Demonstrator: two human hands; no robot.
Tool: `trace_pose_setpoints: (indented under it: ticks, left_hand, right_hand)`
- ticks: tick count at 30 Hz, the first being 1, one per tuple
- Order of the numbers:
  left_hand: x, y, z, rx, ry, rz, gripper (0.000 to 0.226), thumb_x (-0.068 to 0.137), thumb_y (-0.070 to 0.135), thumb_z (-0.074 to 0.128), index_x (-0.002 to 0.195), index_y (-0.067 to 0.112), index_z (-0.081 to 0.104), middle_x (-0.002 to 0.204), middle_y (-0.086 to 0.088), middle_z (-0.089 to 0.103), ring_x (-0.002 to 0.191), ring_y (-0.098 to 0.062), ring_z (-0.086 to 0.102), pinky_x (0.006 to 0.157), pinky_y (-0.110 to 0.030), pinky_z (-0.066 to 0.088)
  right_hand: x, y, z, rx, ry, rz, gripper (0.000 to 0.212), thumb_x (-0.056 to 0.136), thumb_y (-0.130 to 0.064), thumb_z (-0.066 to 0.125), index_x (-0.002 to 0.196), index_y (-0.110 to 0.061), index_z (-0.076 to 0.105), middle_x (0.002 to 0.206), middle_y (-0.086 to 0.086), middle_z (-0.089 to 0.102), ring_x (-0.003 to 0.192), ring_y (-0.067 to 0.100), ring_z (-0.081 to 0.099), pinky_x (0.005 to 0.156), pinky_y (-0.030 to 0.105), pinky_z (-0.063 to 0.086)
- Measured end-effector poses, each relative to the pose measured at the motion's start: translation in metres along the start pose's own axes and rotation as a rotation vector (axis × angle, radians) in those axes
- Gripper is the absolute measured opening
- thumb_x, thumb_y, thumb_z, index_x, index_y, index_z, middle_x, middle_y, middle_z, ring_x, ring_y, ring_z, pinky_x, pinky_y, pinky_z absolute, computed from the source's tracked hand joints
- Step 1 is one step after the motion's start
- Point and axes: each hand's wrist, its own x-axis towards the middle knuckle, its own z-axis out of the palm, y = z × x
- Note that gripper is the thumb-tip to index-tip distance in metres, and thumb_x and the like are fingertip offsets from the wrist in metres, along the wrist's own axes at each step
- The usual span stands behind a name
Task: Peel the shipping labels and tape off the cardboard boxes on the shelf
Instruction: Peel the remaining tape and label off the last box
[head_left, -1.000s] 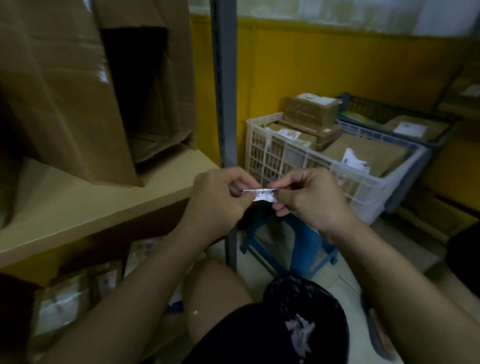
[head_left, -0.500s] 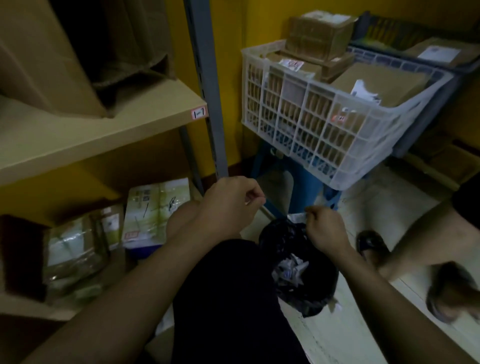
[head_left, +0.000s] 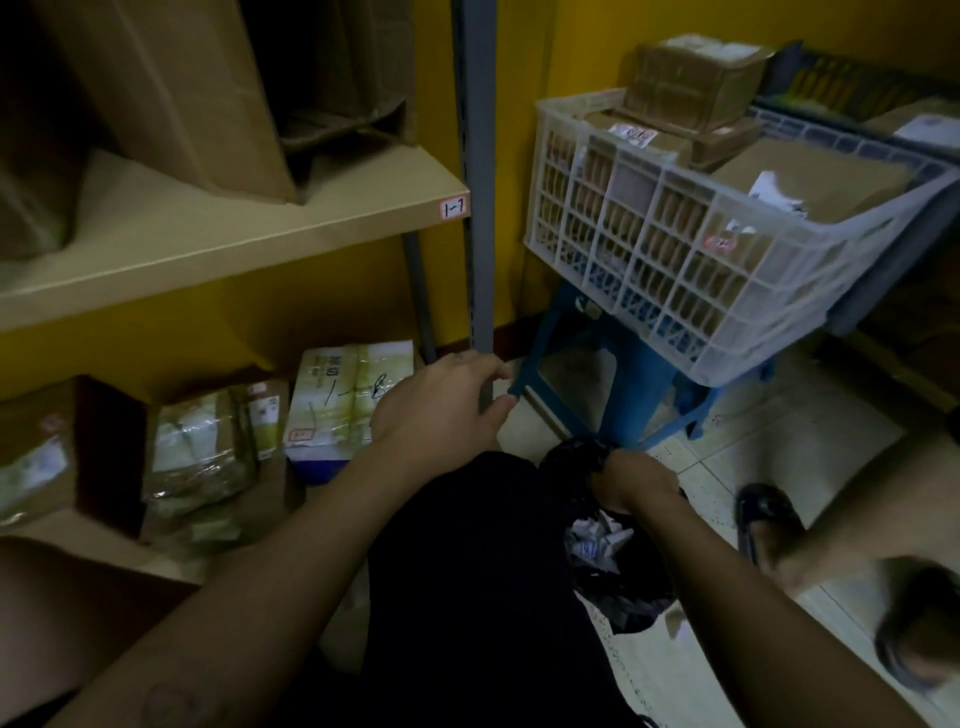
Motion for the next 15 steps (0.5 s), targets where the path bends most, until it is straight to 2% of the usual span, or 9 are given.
trace_pose_setpoints:
  ticks: [3,6,9,10,12,13,15]
  left_hand:
    - [-0.005,-0.001,-0.01,-0.055,0.026,-0.002,0.03,0.094,0.039,0.06,0.121,0.027,0.062,0.118,0.006,0.063,0.109,-0.014,0.056,0.088,-0.041,0.052]
    - [-0.009,-0.002,-0.018,-0.065,0.034,0.008,0.031,0.094,0.036,0.061,0.123,0.026,0.061,0.119,0.006,0.064,0.11,-0.013,0.056,0.092,-0.039,0.05]
    - [-0.008,-0.005,-0.027,-0.063,0.036,0.015,0.029,0.095,0.036,0.06,0.122,0.025,0.061,0.117,0.005,0.064,0.11,-0.014,0.056,0.091,-0.038,0.049]
    - [-0.007,-0.005,-0.032,-0.058,0.051,0.014,0.029,0.095,0.035,0.06,0.121,0.025,0.061,0.116,0.005,0.063,0.109,-0.015,0.056,0.091,-0.038,0.048]
    - [-0.007,-0.007,-0.045,-0.057,0.102,-0.004,0.029,0.095,0.035,0.06,0.122,0.025,0.061,0.116,0.005,0.062,0.11,-0.014,0.054,0.091,-0.036,0.048]
    - [-0.007,-0.007,-0.052,-0.052,0.128,-0.015,0.029,0.095,0.035,0.059,0.123,0.026,0.06,0.118,0.006,0.061,0.112,-0.012,0.053,0.091,-0.034,0.047]
    - [-0.008,-0.009,-0.066,-0.032,0.173,-0.026,0.03,0.096,0.037,0.059,0.124,0.027,0.059,0.121,0.009,0.06,0.115,-0.011,0.052,0.091,-0.033,0.047]
  right_hand:
    - [-0.001,0.007,0.009,-0.026,-0.151,0.03,0.051,0.095,-0.037,0.05,0.136,-0.007,0.052,0.141,0.015,0.05,0.128,0.03,0.047,0.105,0.037,0.04]
    - [-0.001,0.009,0.021,-0.037,-0.126,-0.049,0.035,0.094,-0.029,0.051,0.117,-0.005,0.064,0.125,0.013,0.061,0.114,0.028,0.057,0.092,0.032,0.044]
    - [-0.016,-0.008,-0.003,-0.01,0.245,-0.232,0.02,0.093,-0.028,0.049,0.1,-0.013,0.06,0.113,0.01,0.063,0.1,0.029,0.06,0.08,0.033,0.044]
    - [-0.022,-0.017,-0.017,0.034,0.382,-0.306,0.022,0.093,-0.029,0.05,0.101,-0.012,0.06,0.114,0.01,0.063,0.099,0.028,0.06,0.078,0.033,0.044]
    - [-0.041,-0.042,-0.053,0.156,0.584,-0.448,0.033,0.094,-0.028,0.053,0.12,-0.011,0.063,0.13,0.01,0.06,0.114,0.027,0.057,0.089,0.033,0.045]
    - [-0.055,-0.056,-0.071,0.218,0.644,-0.505,0.039,0.095,-0.028,0.055,0.13,-0.012,0.06,0.137,0.009,0.057,0.123,0.025,0.053,0.097,0.033,0.043]
    - [-0.083,-0.082,-0.101,0.306,0.712,-0.6,0.042,0.096,-0.029,0.055,0.136,-0.015,0.055,0.138,0.004,0.056,0.127,0.021,0.049,0.103,0.031,0.04]
